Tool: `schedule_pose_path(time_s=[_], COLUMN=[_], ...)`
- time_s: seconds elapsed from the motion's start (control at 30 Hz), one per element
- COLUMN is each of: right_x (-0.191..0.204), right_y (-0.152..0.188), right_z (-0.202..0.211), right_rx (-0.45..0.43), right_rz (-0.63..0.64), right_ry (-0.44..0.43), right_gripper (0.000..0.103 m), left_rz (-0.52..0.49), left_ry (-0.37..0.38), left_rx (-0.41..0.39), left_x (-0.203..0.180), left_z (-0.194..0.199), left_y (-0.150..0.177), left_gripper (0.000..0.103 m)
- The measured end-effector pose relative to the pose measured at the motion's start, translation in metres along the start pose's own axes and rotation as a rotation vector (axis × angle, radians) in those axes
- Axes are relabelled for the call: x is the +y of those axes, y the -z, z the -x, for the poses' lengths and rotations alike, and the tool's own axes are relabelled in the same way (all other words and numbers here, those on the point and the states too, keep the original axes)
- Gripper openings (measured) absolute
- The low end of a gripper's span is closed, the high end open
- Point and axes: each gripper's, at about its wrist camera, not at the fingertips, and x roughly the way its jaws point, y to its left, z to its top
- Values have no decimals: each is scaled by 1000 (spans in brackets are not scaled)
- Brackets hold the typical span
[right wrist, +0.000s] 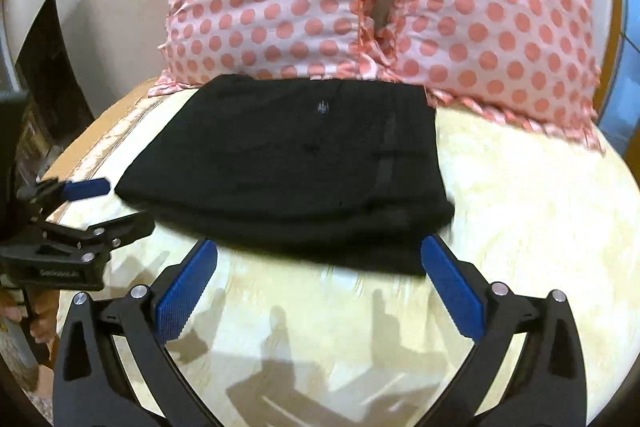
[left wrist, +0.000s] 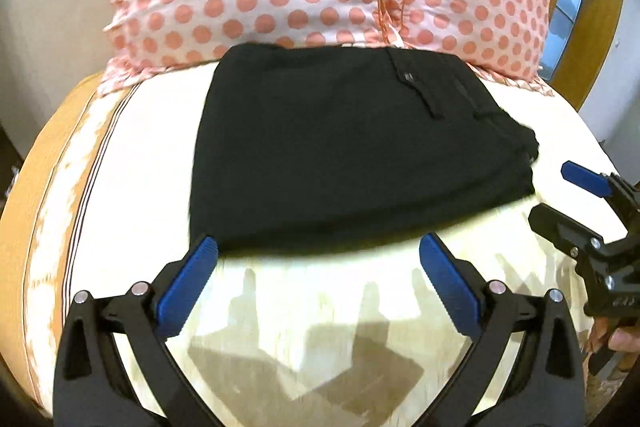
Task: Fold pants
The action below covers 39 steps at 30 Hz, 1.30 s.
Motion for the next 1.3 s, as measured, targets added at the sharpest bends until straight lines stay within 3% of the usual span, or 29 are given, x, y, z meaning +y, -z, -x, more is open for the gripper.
schedule_pose_path(time_s=[0.1, 0.33, 0.63, 0.73, 1.3], right_x=[4, 12, 24, 37, 35], right_y=[19, 46, 60, 65, 67], right_z=[3, 5, -6, -9, -9], right_rx=[26, 22, 49, 42, 14], right_rz=[-31, -73, -79, -13, -36], right_ry=[7, 42, 49, 116, 127], right_gripper=[102, 102, 102, 102, 102], left_rz=[25, 113, 65, 66, 62], left_ry=[-50, -70, -144, -137, -136], left_rx=[19, 40, 8, -20, -63], left_x=[5, 19, 11, 13, 14], left_z=[5, 4, 6, 7, 9], left_y=[26, 55, 66, 70, 75], left_gripper=[101, 101, 101, 101, 101])
